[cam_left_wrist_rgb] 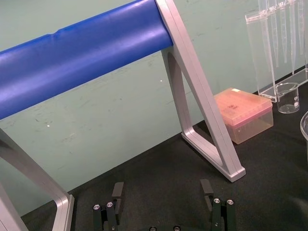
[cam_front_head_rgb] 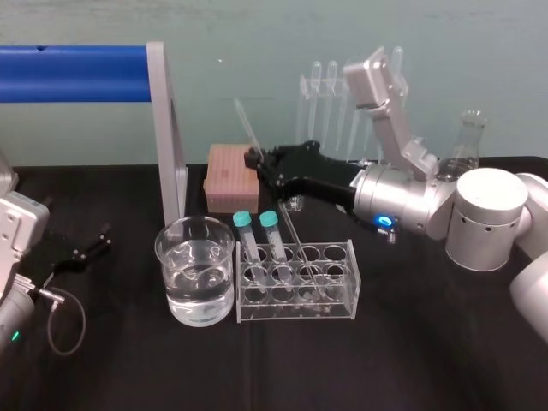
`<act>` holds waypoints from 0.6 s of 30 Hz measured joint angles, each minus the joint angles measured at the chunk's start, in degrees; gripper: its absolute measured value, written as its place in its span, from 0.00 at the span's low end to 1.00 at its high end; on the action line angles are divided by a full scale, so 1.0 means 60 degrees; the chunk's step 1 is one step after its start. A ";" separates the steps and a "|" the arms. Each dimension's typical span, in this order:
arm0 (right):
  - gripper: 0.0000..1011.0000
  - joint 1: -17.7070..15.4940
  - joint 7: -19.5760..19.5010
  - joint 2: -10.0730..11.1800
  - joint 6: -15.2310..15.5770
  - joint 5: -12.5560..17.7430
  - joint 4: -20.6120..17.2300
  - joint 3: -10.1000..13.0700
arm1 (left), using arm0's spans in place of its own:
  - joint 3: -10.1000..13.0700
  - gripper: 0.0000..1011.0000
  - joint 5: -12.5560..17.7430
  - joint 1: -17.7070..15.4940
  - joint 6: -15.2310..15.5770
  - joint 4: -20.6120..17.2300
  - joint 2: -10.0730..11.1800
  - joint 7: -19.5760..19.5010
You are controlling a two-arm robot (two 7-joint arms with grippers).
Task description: Hold the thermometer with one hand and immerse one end into the beaker, then reinsert it into the test tube rack.
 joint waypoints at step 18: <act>0.05 -0.1131 0.0452 -0.0013 -0.1756 0.1147 -0.0870 0.1131 | 0.0000 1.00 0.0000 0.0000 0.0000 0.0000 0.0000 0.0000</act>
